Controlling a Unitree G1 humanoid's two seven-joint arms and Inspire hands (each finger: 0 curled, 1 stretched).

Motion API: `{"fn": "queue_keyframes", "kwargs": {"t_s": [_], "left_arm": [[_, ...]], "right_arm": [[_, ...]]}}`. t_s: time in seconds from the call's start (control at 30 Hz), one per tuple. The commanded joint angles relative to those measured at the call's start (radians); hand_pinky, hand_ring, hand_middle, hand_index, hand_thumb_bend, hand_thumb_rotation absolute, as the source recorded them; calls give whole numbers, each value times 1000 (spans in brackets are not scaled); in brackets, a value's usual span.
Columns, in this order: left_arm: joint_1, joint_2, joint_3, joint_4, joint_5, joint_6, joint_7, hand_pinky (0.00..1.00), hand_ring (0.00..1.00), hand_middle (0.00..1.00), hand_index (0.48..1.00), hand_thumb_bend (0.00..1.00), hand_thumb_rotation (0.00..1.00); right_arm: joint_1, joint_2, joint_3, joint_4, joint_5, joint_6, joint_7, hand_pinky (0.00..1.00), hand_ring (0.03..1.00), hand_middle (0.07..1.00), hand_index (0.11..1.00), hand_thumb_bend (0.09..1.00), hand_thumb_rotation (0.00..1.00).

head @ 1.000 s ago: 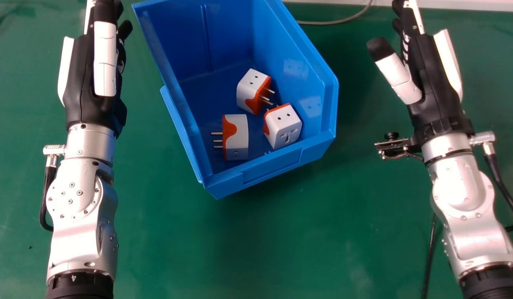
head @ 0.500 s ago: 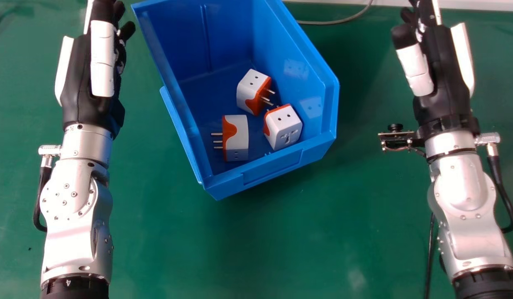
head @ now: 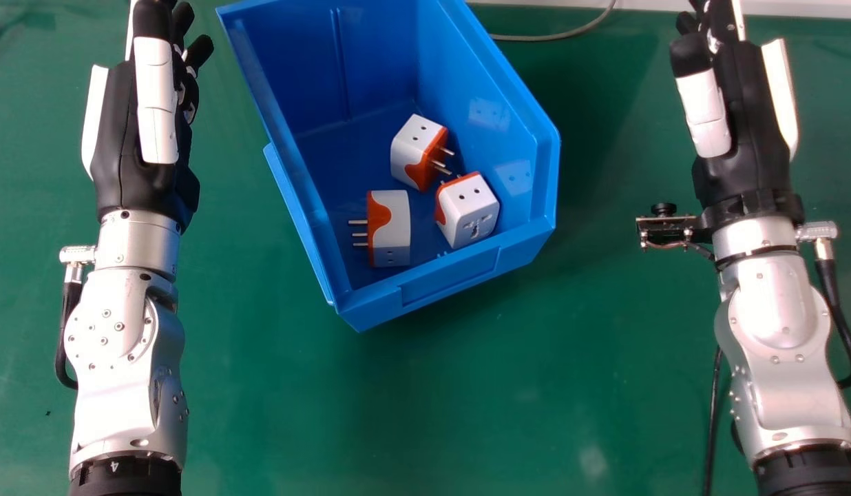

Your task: Pick all objects and put in blue box

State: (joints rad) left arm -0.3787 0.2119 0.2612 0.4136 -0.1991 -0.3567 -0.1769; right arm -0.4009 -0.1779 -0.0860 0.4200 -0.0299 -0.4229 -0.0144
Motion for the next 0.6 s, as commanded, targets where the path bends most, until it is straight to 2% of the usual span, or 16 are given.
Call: {"fn": "queue_keyframes", "kwargs": {"t_s": [0.0,0.2,0.37,0.5,0.57], "left_arm": [[-23,6,3,-11,-11,-27,-10,947,991,1000,988,834,1000],[-23,6,5,-12,-13,-21,-10,947,992,1000,987,830,999],[-24,10,3,-8,-9,-19,-12,951,992,999,984,829,999],[-23,7,4,-11,-18,-11,-21,951,991,997,982,829,1000],[-21,6,3,-14,-17,-11,-20,957,994,998,982,827,1000]], "right_arm": [[-4,2,-13,-42,13,1,-1,972,1000,1000,1000,998,1000],[-2,4,-10,-51,8,10,3,973,1000,1000,1000,999,1000],[0,4,-8,-55,1,16,1,977,1000,1000,1000,1000,1000],[2,8,-9,-57,4,17,-2,978,1000,1000,1000,1000,1000],[3,7,-9,-56,3,13,-1,977,1000,1000,1000,1000,1000]]}}
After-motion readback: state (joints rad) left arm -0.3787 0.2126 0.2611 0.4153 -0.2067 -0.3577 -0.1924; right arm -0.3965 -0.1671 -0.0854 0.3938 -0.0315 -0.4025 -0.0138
